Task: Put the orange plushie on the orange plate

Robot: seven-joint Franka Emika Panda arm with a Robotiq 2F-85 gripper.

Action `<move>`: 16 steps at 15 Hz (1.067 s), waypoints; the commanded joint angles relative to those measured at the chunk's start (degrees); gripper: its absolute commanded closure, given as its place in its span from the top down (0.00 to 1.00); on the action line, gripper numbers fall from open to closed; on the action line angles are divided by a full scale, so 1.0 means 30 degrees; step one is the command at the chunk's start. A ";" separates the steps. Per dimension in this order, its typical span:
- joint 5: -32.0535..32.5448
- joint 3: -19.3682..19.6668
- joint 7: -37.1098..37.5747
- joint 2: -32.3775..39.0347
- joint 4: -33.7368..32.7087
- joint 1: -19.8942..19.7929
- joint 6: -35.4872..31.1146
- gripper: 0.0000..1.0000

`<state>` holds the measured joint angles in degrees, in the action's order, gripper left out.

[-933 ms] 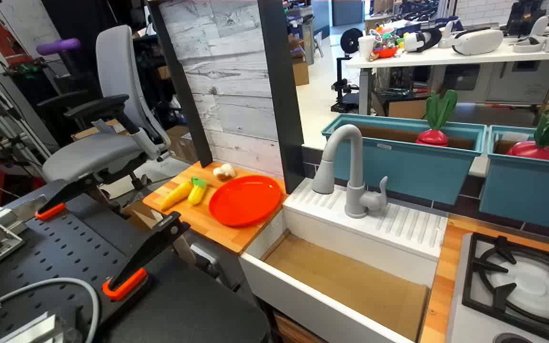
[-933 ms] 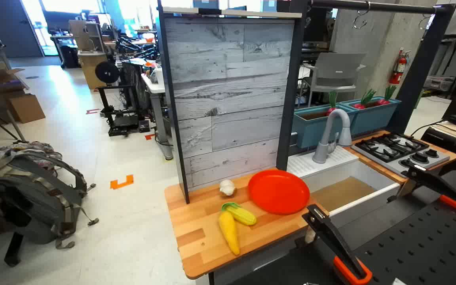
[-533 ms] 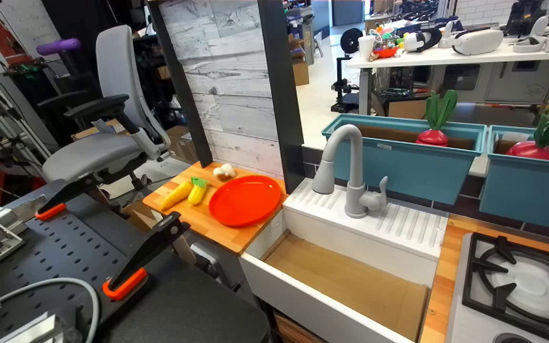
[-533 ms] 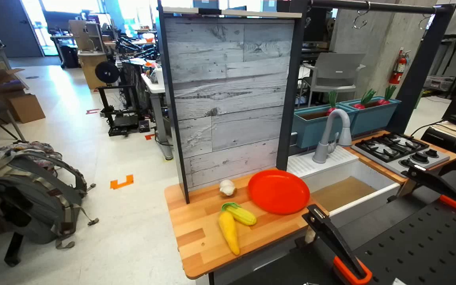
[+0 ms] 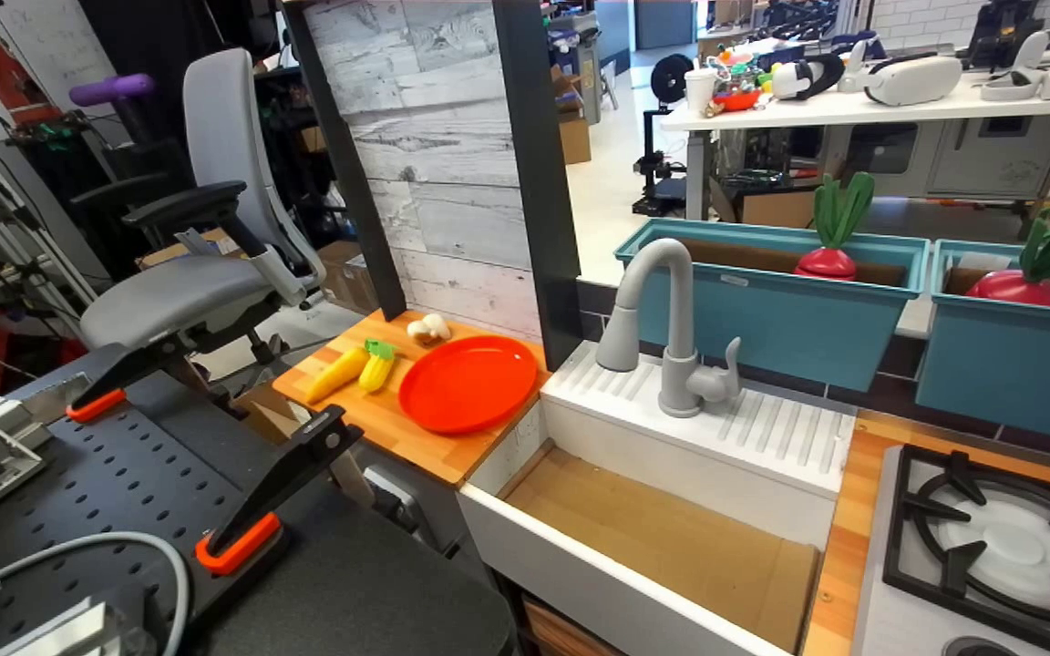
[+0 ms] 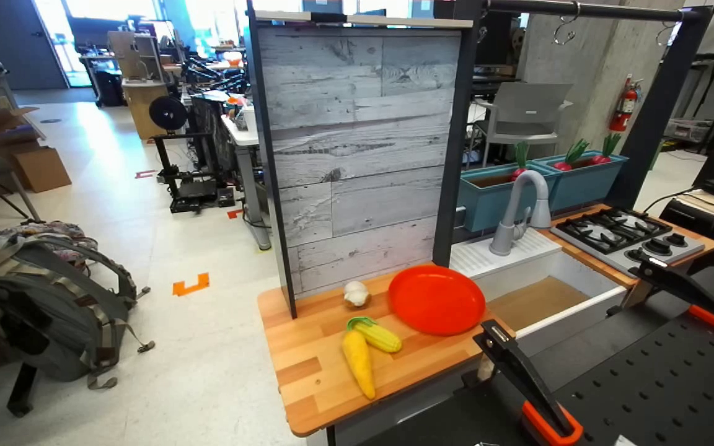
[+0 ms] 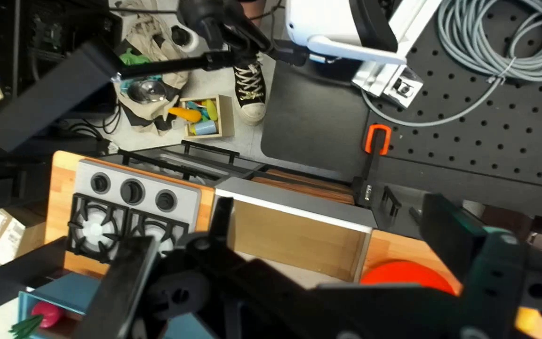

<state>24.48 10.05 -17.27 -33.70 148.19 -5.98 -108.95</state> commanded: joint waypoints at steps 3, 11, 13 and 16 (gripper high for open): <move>-0.1922 -0.0527 0.1001 0.3902 0.0730 0.1362 -0.5264 1.00; -0.4583 -0.1950 0.0167 1.0954 0.0776 0.2544 -1.2622 1.00; -0.4777 -0.2587 0.0244 1.2855 0.0368 0.2630 -1.3864 1.00; -0.5839 -0.3762 -0.0382 1.5557 -0.0573 0.2717 -1.4798 1.00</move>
<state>10.43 1.49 -15.98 4.81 150.51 1.91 -150.52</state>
